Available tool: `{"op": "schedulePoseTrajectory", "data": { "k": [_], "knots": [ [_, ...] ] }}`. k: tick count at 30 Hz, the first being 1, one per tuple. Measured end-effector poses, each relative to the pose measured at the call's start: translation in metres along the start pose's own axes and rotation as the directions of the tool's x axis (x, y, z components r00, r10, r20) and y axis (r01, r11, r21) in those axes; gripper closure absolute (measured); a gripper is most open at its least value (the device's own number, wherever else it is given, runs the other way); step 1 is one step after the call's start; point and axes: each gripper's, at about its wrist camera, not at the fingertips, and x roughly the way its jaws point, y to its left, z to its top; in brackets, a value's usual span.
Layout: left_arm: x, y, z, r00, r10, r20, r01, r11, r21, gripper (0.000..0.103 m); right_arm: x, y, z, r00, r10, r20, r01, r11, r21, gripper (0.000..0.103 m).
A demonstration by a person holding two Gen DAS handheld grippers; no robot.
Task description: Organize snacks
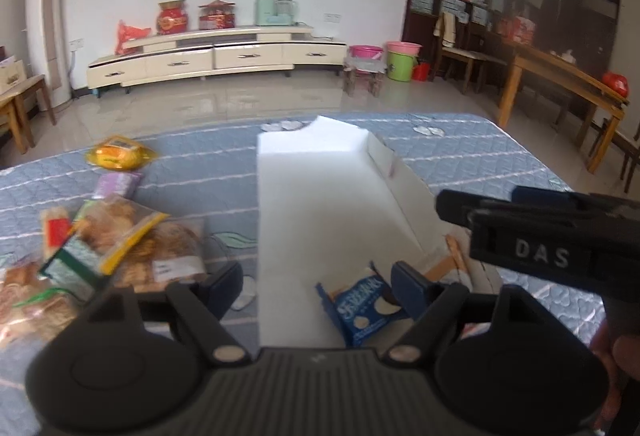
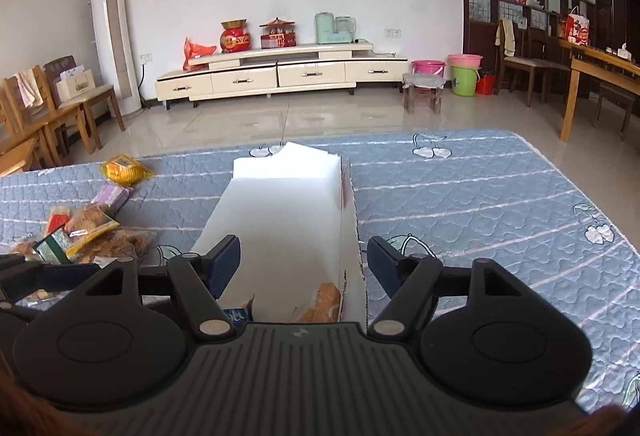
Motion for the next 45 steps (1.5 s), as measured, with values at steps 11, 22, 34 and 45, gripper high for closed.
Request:
{"op": "schedulePoseTrajectory", "data": {
  "k": [11, 22, 34, 45],
  "knots": [
    [-0.037, 0.033, -0.006, 0.989, 0.146, 0.018, -0.145, 0.988, -0.047, 0.019, -0.017, 0.016, -0.003, 1.000, 0.002, 0.020, -0.002, 1.000, -0.003, 0.000],
    [-0.064, 0.066, -0.016, 0.978, 0.206, 0.034, -0.202, 0.975, -0.088, 0.019, -0.019, 0.049, -0.007, 0.998, 0.062, 0.005, -0.062, 0.997, -0.049, 0.000],
    [-0.090, 0.103, -0.026, 0.963, 0.266, 0.042, -0.258, 0.956, -0.143, 0.019, -0.014, 0.082, -0.010, 0.992, 0.129, -0.017, -0.130, 0.987, -0.099, 0.000],
    [-0.107, 0.134, -0.032, 0.950, 0.309, 0.042, -0.295, 0.936, -0.193, 0.019, -0.008, 0.109, -0.011, 0.983, 0.179, -0.030, -0.181, 0.975, -0.129, 0.000]
  ]
}}
